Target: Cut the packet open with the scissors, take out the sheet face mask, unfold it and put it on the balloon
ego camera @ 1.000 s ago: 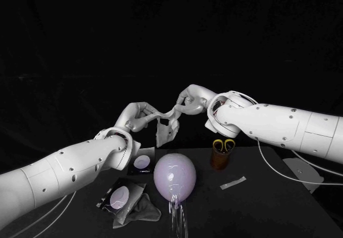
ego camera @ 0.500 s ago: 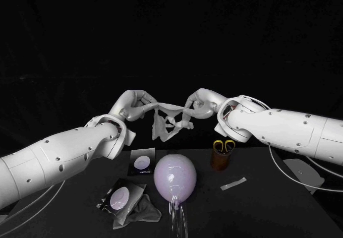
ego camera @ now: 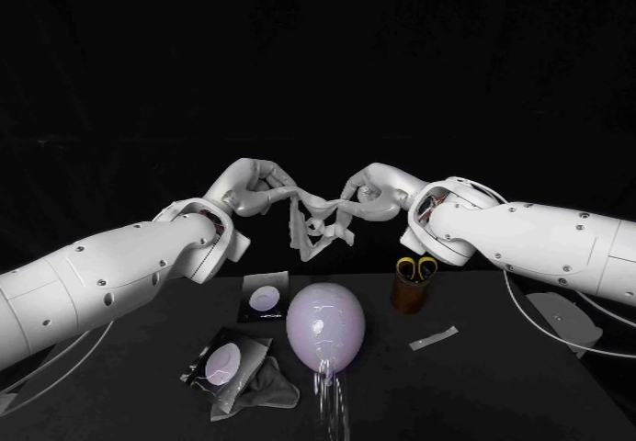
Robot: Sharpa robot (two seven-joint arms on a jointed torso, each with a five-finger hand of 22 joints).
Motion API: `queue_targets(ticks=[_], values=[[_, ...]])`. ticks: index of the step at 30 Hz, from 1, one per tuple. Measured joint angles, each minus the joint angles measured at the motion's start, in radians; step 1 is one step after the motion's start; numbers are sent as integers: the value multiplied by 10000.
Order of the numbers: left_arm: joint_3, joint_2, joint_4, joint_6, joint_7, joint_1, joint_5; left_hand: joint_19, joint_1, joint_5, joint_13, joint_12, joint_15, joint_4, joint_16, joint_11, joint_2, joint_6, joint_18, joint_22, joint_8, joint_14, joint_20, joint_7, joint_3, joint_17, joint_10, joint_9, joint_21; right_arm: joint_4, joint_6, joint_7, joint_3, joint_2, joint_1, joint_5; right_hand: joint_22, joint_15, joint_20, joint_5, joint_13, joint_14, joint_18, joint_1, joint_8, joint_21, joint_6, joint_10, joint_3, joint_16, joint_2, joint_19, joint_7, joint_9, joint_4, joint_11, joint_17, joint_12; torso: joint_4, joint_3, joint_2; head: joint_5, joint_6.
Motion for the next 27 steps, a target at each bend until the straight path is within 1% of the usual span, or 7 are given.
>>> queue_targets(ticks=[7, 11, 12, 15, 17, 22, 27], values=[[-1, -387, 544, 662, -445, 75, -250, 284, -349, 1, -82, -38, -68, -73, 229, -18, -435, 144, -2, 355, -108, 389, 1, -7, 784, 586, 174, -1, 272, 473, 48, 293, 0, -368, 2, 65, -2, 0, 18, -21, -7, 0, 0, 12, -30, -23, -14, -1, 11, -3, 12, -14, 14, -13, -11, 1, 7, -15, 0, 7, -15, 3, -34], [14, -851, 1135, 1058, -762, 89, -210, 336, -708, 1, -89, -38, -107, -109, 271, -21, -825, 181, -3, 446, -194, 428, -50, -33, 1694, 711, 181, 0, 358, 959, 137, 343, 0, -766, 22, 137, -5, 0, 18, -39, -4, 0, 0, 107, -57, -28, -20, -2, 11, -38, -28, -14, 20, -12, -11, 1, 6, -15, -7, 7, -19, -27, -41], [19, -979, 1299, 1186, -877, 97, -159, 336, -871, 0, -98, -22, -123, -187, 292, -77, -1055, 249, -4, 469, -231, 444, -50, -42, 2211, 714, 300, 0, 358, 1090, 180, 345, 0, -881, 33, 163, -7, 0, 18, -39, -1, 0, 0, 118, -58, -28, -24, -2, 11, -39, -16, -14, 24, -12, -11, 2, 6, -15, -7, 7, -21, -35, -47], [26, -1236, 1672, 1471, -1138, 125, 2, 336, -956, -1, -110, 25, -127, -227, 327, -77, -1140, 267, -4, 481, -233, 448, -50, -59, 2451, 720, 300, 0, 358, 1383, 310, 338, 0, -1102, 67, 200, -8, 0, 18, -58, 13, 0, 0, 118, -66, -28, -31, -2, 12, -40, -16, -15, 31, -12, -11, 2, 6, -15, -2, 13, -47, -58, -73], [31, -1408, 1946, 1628, -1286, 142, 104, 336, -1605, -2, -110, 155, -143, -238, 330, -144, -1789, 302, -5, 481, -234, 463, -50, -93, 3877, 718, 373, 133, 438, 1578, 406, 318, 0, -1229, 77, 196, -8, 0, 18, -97, 21, 0, -1, 118, -68, -29, -35, -2, -15, -40, -16, -15, 35, -12, -38, 2, 6, -15, 4, 17, -68, -77, -92], [34, -1812, 2519, 1978, -1608, 165, 362, 335, -2264, -3, -103, 240, -143, -583, 331, -159, -2442, 320, -6, 481, -235, 462, -50, -107, 5323, 673, 463, 557, 438, 2000, 742, 213, 0, -1484, 86, 4, -6, 0, 16, -112, 82, 0, -1, 132, -94, -29, -42, -3, -15, -43, -2, -18, 42, -12, -38, 3, 0, -15, 14, 32, -139, -95, -135], [34, -2140, 2934, 2269, -1912, 171, 658, 335, -2633, -5, -90, 263, -143, -804, 330, -160, -2573, 320, -7, 473, -214, 462, -50, -107, 5845, 667, 465, 567, 441, 2448, 1100, 68, -5, -1768, 91, -279, -2, 0, 14, -134, 82, 0, 0, 133, -114, -38, -49, -4, -15, -76, -1, -20, 49, -14, -39, 4, -2, -15, 19, 44, -225, -111, -221]])
